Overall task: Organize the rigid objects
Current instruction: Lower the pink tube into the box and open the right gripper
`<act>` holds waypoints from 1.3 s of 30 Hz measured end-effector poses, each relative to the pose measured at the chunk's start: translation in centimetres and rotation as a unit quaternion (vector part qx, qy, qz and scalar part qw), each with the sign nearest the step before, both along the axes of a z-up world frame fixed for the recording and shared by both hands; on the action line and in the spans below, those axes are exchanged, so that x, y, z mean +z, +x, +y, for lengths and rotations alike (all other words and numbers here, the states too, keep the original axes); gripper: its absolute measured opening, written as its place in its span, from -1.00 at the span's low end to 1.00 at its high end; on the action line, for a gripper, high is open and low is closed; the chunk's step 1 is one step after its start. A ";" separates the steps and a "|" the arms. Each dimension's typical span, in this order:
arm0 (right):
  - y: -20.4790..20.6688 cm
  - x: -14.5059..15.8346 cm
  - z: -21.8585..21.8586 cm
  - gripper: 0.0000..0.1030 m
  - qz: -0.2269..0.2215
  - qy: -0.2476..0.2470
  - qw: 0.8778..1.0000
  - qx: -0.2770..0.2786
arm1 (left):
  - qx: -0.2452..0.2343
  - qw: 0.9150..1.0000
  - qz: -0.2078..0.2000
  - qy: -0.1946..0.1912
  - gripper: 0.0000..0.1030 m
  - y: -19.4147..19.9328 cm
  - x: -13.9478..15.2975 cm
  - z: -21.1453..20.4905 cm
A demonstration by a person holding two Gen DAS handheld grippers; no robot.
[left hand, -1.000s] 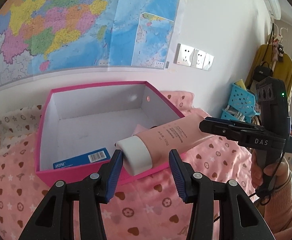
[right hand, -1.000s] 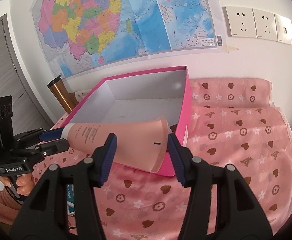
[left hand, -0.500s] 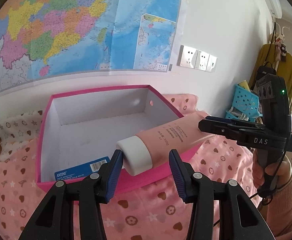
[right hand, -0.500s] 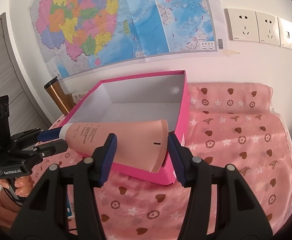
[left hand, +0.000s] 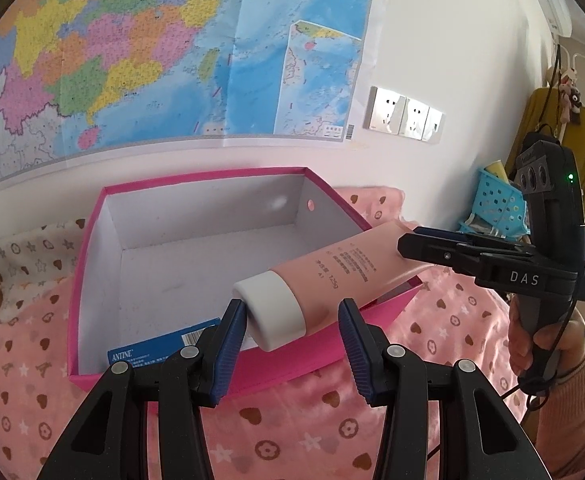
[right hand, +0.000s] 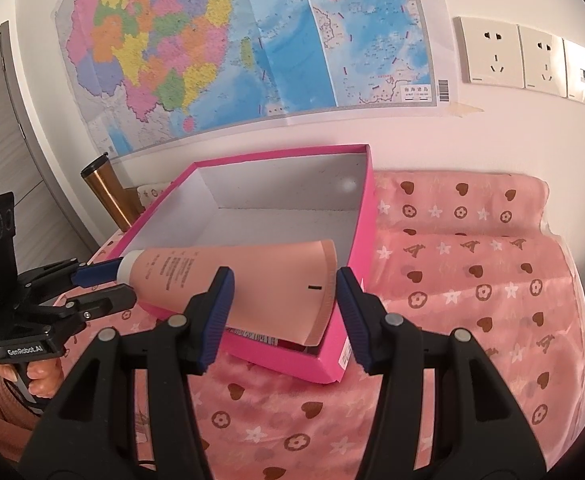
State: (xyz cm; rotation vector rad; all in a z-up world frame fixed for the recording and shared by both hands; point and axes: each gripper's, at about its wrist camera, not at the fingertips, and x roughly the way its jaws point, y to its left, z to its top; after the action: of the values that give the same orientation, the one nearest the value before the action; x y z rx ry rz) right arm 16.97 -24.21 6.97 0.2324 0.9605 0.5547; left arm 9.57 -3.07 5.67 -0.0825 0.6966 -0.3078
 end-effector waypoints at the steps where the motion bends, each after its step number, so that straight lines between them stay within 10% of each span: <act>1: -0.1 0.0 0.0 0.07 0.000 0.000 1.000 0.000 | 0.000 1.000 0.000 0.000 -0.08 0.0 0.0 0.0; 39: 1.7 -1.7 1.2 0.07 0.016 -0.025 1.000 0.008 | 0.010 1.000 0.024 0.002 -0.08 2.0 -1.6 0.6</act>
State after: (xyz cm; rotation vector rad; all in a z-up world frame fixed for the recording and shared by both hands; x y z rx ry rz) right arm 18.66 -22.97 5.27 0.1899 1.0071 0.5414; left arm 11.59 -2.47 4.12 -0.0928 0.7434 -0.2848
